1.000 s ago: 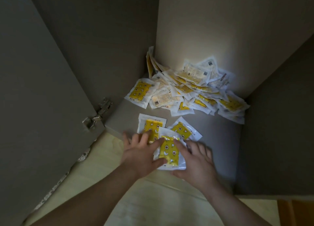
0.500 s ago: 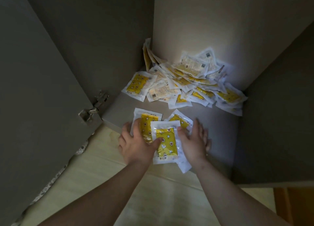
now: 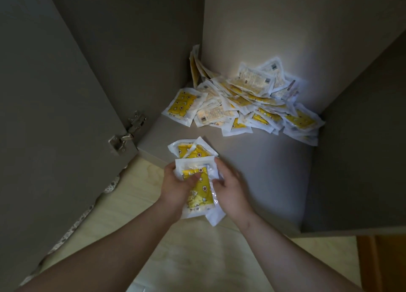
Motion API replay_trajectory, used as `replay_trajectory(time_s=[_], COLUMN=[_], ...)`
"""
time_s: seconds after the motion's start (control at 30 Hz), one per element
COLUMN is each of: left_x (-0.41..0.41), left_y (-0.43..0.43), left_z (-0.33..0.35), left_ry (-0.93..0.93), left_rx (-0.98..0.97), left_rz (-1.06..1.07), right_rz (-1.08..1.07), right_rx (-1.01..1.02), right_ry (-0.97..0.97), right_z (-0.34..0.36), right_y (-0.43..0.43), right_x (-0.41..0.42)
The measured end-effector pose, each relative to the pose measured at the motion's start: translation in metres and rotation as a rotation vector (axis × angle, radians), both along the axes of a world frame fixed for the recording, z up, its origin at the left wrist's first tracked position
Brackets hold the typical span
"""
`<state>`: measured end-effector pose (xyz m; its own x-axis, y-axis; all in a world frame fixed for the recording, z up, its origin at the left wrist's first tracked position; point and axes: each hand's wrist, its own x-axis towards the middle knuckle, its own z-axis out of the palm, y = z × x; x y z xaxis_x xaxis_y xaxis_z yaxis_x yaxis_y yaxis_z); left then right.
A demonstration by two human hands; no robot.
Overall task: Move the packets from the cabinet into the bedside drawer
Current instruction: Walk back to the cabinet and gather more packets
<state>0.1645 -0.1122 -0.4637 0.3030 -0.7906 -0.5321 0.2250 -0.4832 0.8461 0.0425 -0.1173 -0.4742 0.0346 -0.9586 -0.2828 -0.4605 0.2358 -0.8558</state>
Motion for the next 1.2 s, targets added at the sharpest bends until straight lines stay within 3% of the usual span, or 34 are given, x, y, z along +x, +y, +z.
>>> replay_trajectory(time_s=[0.07,0.17,0.23,0.27,0.4,0.43,0.67,0.8,0.9,1.03,1.2], left_x=[0.006,0.012,0.014,0.015,0.017,0.017,0.015,0.019,0.015,0.005,0.005], left_y=[0.000,0.001,0.003,0.005,0.007,0.007,0.006,0.007,0.008,0.010,0.012], left_z=[-0.001,0.000,0.000,0.000,-0.002,-0.002,0.005,0.005,0.008,0.012,0.018], left_ry=[0.051,0.150,0.202,0.225,0.225,0.217,0.243,0.223,0.221,0.205,0.223], left_rx=[0.025,0.099,0.130,0.140,0.153,0.151,0.125,0.108,0.106,0.124,0.117], left_rz=[-0.010,0.024,0.026,0.025,0.022,0.028,0.075,0.107,0.071,0.034,-0.006], right_rz=[0.015,0.134,0.132,0.119,-0.002,-0.036,-0.304,-0.518,-0.366,0.072,0.078], right_rx=[0.039,0.002,0.012,0.033,0.172,0.172,0.100,-0.079,-0.257,-0.124,-0.097], right_ry=[-0.019,0.450,0.556,0.503,-0.011,-0.047,-0.022,0.088,0.074,0.027,0.071], right_z=[0.002,0.008,0.008,0.006,0.007,0.009,0.019,0.034,0.048,0.029,0.000], right_y=[0.001,0.002,0.002,0.001,-0.004,-0.005,-0.015,-0.022,-0.017,-0.001,0.006], right_x=[-0.003,-0.010,-0.012,-0.012,-0.017,-0.019,-0.030,-0.039,-0.024,0.007,0.004])
